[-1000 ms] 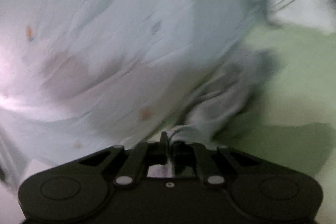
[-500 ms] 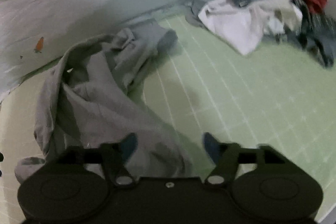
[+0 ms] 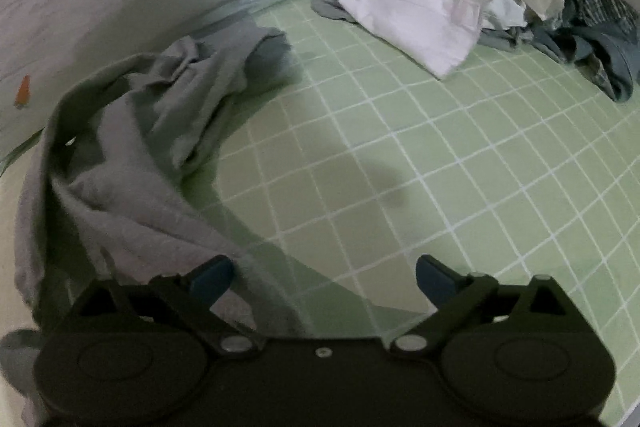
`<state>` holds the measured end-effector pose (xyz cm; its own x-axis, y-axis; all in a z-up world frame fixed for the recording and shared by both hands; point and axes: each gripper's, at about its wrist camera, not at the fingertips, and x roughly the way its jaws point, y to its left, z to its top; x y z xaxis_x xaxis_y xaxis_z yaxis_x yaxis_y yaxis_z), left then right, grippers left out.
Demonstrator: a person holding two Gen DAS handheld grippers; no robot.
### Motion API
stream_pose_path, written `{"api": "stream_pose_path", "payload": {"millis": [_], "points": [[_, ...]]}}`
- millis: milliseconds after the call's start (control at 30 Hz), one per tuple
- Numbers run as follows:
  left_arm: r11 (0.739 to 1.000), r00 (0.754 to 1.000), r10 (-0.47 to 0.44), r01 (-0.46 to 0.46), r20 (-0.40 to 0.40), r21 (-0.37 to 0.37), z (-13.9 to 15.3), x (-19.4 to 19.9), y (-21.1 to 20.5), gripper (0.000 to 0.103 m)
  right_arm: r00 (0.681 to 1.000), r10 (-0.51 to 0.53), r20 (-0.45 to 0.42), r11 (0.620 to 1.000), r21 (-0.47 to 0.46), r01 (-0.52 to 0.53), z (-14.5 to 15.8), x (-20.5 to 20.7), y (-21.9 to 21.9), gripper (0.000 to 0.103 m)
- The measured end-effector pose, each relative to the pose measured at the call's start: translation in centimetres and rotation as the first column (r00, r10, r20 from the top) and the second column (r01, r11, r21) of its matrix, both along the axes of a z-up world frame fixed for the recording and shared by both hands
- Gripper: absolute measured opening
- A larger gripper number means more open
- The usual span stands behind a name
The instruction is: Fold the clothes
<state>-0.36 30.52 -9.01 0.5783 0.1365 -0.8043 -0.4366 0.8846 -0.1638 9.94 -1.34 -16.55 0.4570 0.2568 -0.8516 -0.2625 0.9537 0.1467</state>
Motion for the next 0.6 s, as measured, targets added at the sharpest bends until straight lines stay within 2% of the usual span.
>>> {"api": "stream_pose_path", "payload": {"millis": [133, 200, 233, 300, 367, 433, 500, 600], "points": [[0.997, 0.997, -0.075, 0.075, 0.009, 0.025, -0.7, 4.5, -0.6, 0.101, 1.000, -0.012, -0.007, 1.000, -0.009, 0.012, -0.5, 0.3, 0.6, 0.101], [0.997, 0.997, -0.077, 0.077, 0.009, 0.015, -1.3, 6.3, -0.6, 0.100, 1.000, -0.010, -0.017, 1.000, -0.009, 0.010, -0.8, 0.3, 0.9, 0.101], [0.998, 0.998, -0.068, 0.067, 0.009, 0.009, -1.6, 6.8, -0.6, 0.097, 1.000, -0.009, -0.026, 1.000, -0.009, 0.009, -1.0, 0.3, 1.1, 0.101], [0.999, 0.999, -0.046, 0.046, 0.008, 0.004, -2.1, 7.6, -0.3, 0.072, 0.999, -0.005, -0.040, 1.000, -0.011, 0.005, -1.3, 0.4, 1.3, 0.101], [1.000, 1.000, -0.016, 0.016, -0.007, 0.012, -2.4, 7.7, 0.4, 0.038, 0.999, 0.006, -0.046, 1.000, -0.020, -0.007, -1.4, 0.5, 1.7, 0.101], [1.000, 1.000, 0.017, -0.017, 0.013, -0.008, -2.3, 6.7, 1.6, 0.013, 0.998, 0.026, -0.051, 0.999, -0.035, -0.028, -1.7, 0.4, 2.1, 0.102], [0.996, 0.995, 0.076, -0.073, 0.068, -0.044, -1.5, 4.9, 3.2, 0.012, 0.997, 0.050, -0.063, 0.997, -0.056, -0.053, -2.0, 0.3, 2.6, 0.102], [0.982, 0.975, 0.186, -0.187, 0.124, 0.001, 0.5, 1.3, 5.4, 0.010, 0.993, 0.088, -0.074, 0.991, -0.094, -0.095, -2.7, -0.2, 3.5, 0.102]]}}
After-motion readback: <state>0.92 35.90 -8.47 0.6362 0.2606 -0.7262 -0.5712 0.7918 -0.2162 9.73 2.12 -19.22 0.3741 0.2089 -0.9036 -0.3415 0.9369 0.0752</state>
